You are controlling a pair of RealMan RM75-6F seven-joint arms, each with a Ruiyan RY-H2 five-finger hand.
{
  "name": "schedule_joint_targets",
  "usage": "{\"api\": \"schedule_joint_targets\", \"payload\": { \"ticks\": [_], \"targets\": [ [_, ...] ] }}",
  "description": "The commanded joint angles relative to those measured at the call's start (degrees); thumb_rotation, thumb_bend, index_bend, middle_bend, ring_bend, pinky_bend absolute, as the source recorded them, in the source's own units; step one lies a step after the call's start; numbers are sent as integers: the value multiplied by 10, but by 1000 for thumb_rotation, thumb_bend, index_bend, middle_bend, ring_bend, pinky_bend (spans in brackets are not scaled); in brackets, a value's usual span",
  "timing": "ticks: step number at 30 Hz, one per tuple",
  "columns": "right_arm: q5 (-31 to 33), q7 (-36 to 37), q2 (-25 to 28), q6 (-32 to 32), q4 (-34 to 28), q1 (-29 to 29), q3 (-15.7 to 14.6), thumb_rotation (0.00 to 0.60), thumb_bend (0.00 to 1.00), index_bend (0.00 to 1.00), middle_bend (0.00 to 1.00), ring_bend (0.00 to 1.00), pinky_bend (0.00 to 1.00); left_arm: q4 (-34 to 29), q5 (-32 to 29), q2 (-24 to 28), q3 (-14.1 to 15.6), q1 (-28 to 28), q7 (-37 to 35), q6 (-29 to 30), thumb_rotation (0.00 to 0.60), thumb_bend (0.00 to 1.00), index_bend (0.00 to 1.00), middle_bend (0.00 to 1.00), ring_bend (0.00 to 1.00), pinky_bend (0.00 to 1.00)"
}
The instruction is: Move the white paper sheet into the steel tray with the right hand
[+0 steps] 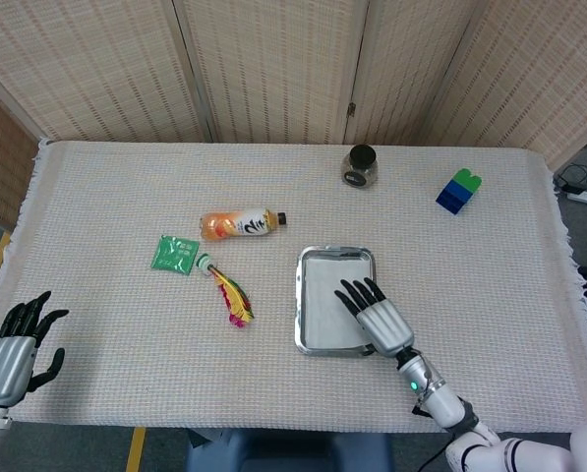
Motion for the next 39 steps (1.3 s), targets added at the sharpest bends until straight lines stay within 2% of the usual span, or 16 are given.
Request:
{"api": "schedule_joint_targets", "payload": {
  "ticks": [1, 6, 10, 17, 21, 25, 32, 35, 39],
  "targets": [
    [115, -114, 83, -99, -105, 51, 36, 600, 489, 0, 0, 0, 0, 0, 1, 1, 0, 1, 0, 1, 600, 545, 237, 43, 0, 0],
    [197, -172, 129, -130, -170, 81, 44, 600, 469, 0, 0, 0, 0, 0, 3, 2, 1, 1, -2, 1, 600, 545, 236, 43, 0, 0],
    [238, -196, 154, -135, -198, 98, 40, 600, 433, 0, 0, 0, 0, -1, 3, 2, 2, 0, 1, -1, 600, 544, 235, 43, 0, 0],
    [289, -209, 145, -155, -192, 137, 29, 600, 388, 0, 0, 0, 0, -2, 5, 0, 2, -1, 7, -2, 600, 544, 235, 43, 0, 0],
    [313, -232, 135, -148, -184, 156, 14, 600, 389, 0, 0, 0, 0, -1, 3, 2, 1, 0, 3, -1, 600, 544, 235, 43, 0, 0],
    [342, -251, 147, -160, -194, 178, -4, 600, 365, 0, 0, 0, 0, -2, 4, 3, 1, 0, 0, 0, 600, 545, 235, 43, 0, 0],
    [321, -243, 180, -138, -232, 177, -34, 600, 340, 0, 0, 0, 0, -2, 7, 3, 2, 1, 0, 2, 600, 544, 231, 43, 0, 0],
    [304, -212, 195, -129, -245, 169, -31, 600, 340, 0, 0, 0, 0, -2, 7, 2, 2, 1, 2, 1, 600, 544, 231, 43, 0, 0],
    [317, -176, 199, -152, -236, 177, -25, 600, 340, 0, 0, 0, 0, -2, 8, 0, 3, 0, 6, 0, 600, 545, 231, 43, 0, 0]
  ]
}}
